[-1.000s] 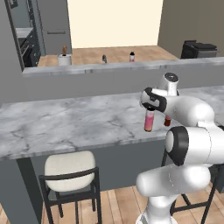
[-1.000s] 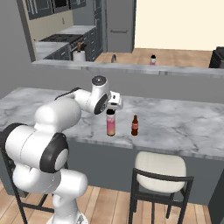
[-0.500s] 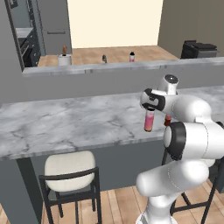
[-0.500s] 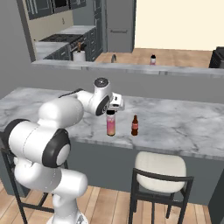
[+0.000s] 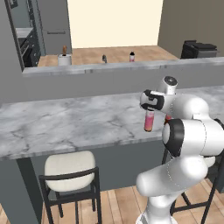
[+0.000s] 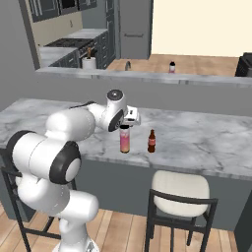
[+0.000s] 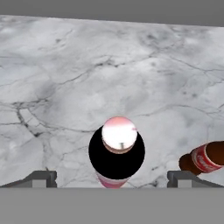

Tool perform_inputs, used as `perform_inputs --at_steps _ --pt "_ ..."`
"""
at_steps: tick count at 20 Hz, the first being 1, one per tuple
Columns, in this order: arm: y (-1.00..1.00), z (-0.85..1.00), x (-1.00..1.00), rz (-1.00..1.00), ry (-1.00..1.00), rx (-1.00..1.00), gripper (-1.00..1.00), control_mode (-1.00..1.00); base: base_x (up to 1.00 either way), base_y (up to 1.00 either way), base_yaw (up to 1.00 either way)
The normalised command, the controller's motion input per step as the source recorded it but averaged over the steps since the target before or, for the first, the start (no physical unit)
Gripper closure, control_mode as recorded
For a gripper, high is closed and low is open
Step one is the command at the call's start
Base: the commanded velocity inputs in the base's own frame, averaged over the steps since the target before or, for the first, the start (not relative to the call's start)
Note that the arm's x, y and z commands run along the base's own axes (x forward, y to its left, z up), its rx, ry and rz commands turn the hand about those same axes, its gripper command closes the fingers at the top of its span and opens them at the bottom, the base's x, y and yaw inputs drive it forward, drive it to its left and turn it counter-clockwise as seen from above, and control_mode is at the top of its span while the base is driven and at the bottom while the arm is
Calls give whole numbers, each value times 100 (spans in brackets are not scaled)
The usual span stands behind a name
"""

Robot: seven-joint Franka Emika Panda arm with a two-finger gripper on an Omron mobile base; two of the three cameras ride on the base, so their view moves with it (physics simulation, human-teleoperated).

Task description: Place the large bottle from the dining counter next to the other large bottle outside the sink, and place the small bottle from the dining counter next to the other small bottle inside the sink.

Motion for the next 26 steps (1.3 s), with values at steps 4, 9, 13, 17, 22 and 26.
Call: perform_inputs --at_steps 4,9,13,17,22,26 --pt "0 -7 9 0 -1 0 -100 -100 0 0 0" --pt "-4 -9 9 0 -2 0 -100 -100 0 0 0" --pt "0 -8 8 0 -1 0 -100 -100 0 0 0" --pt "0 -7 8 0 -1 0 -100 -100 0 0 0" --pt "0 -7 8 0 -1 0 -100 -100 0 0 0" --pt "0 -7 8 0 -1 0 -100 -100 0 0 0"
